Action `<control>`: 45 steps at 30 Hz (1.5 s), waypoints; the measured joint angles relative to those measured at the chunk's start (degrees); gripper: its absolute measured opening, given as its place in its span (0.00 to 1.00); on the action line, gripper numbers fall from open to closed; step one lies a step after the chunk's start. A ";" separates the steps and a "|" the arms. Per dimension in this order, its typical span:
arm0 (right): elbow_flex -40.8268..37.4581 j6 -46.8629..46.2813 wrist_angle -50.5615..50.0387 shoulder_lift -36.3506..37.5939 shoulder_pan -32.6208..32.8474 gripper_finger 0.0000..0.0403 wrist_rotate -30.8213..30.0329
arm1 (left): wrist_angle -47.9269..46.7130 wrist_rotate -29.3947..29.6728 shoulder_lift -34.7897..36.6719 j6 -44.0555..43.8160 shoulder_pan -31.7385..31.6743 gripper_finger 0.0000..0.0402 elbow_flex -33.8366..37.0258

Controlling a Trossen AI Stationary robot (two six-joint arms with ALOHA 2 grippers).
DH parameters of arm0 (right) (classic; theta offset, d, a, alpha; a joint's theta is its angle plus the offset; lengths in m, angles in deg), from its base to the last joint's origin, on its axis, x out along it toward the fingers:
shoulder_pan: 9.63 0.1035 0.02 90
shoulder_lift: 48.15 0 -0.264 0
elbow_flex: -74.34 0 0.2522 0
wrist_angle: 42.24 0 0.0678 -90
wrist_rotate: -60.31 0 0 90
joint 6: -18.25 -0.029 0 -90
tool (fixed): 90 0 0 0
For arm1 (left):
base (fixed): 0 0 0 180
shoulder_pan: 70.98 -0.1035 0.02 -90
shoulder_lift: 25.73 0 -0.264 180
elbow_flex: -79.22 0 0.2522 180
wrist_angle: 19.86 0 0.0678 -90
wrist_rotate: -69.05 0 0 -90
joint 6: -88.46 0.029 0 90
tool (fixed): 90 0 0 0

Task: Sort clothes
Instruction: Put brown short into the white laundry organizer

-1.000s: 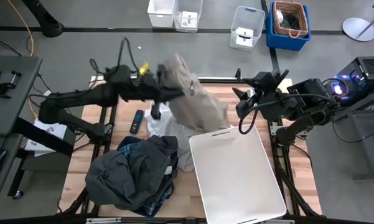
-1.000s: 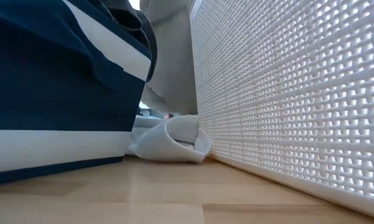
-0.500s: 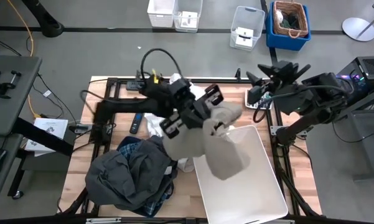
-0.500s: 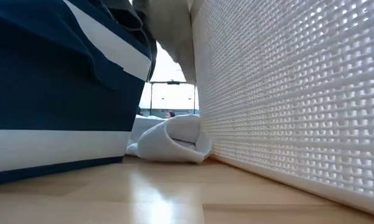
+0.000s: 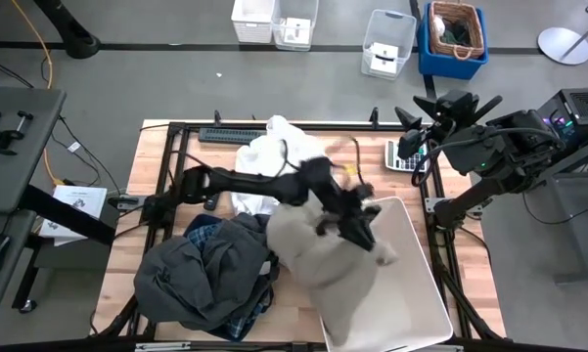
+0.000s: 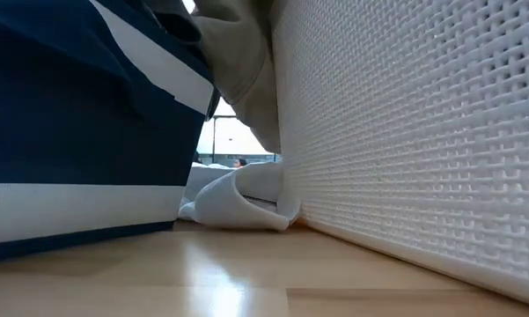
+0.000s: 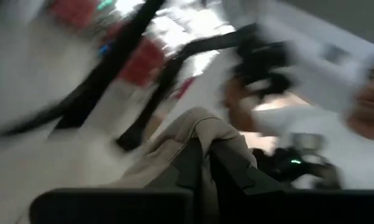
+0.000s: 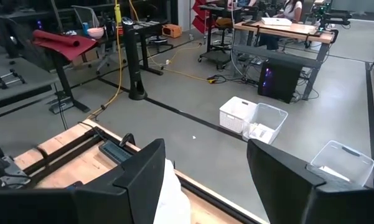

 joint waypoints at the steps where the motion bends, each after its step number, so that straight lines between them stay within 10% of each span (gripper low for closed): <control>1: 0.00 -0.04 0.00 0.00 0.00 0.55 0.02 | -2.55 1.43 -0.64 1.09 0.15 0.06 0.87; 13: 0.00 -0.06 0.00 0.00 0.00 0.55 0.63 | -10.42 1.50 0.71 8.41 0.72 0.47 -3.55; 18: 0.00 -0.07 0.00 0.00 0.00 0.55 0.88 | -12.27 -7.86 2.79 9.38 -1.27 0.58 -12.70; 23: 0.00 0.03 0.01 0.00 0.00 0.55 1.18 | -37.69 -12.97 9.57 15.99 -4.75 0.56 -14.85; 28: 0.00 0.02 0.00 0.00 0.00 0.55 1.88 | -89.42 20.82 20.31 55.51 -6.71 0.49 -14.82; 32: 0.00 0.88 0.00 -0.02 0.00 0.55 2.29 | -100.74 33.05 25.00 58.82 -7.25 0.46 -13.29; 37: 0.00 0.93 0.00 -0.15 0.00 0.55 2.73 | -95.78 34.34 34.57 55.65 -7.15 0.45 4.33; 45: 0.00 0.93 0.00 -0.15 0.00 0.55 4.80 | -55.93 35.63 54.88 30.28 -8.12 0.45 50.40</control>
